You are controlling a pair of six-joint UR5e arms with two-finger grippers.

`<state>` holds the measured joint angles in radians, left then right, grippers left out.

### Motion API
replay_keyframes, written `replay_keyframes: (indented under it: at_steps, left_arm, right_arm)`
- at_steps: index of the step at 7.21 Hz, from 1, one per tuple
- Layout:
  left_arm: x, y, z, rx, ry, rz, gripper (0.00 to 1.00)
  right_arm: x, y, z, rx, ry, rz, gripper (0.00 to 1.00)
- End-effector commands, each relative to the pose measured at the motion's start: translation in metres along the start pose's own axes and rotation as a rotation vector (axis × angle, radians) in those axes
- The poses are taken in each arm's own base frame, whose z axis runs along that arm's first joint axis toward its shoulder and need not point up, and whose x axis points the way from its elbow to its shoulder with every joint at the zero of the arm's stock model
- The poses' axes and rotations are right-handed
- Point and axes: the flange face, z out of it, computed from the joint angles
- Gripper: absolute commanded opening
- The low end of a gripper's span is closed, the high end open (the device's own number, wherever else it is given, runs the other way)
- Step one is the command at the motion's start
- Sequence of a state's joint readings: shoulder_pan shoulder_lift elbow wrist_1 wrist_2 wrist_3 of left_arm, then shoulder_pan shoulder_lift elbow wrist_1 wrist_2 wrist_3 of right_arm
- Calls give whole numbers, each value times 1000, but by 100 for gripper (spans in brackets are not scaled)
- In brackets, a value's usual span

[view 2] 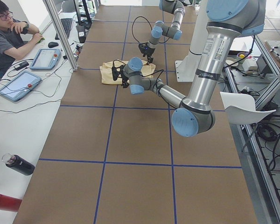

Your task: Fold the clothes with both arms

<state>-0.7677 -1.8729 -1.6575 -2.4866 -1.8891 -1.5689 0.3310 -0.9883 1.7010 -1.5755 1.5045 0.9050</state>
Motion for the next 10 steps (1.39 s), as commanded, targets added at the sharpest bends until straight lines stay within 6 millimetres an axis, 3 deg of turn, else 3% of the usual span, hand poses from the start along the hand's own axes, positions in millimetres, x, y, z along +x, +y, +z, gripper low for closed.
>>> replay_keyframes:
  at_steps: [1,2,3,4,5,7,9,10]
  left_arm:
    - [-1,4,5,-6,-4,-1,100]
    - [1,4,6,-7,-3,0,100]
    - [1,6,6,-10,-2,1,100]
    - [2,12,9,-17,-3,4,100]
    - [3,13,8,-21,0,4,100]
    - [2,13,9,-21,-1,5,100]
    - [2,13,9,-22,-3,4,100]
    - [3,13,9,-24,0,7,100]
  right_arm:
    - [18,-9,6,-6,20,9,99]
    - [32,-15,7,-5,29,15,99]
    - [60,-21,14,-31,38,16,99]
    - [91,-17,26,-49,63,3,99]
    - [108,-13,29,-54,78,-8,99]
    - [122,-45,2,-45,19,28,100]
    - [85,-92,-28,18,-28,40,100]
    - [55,-128,-32,79,-45,44,100]
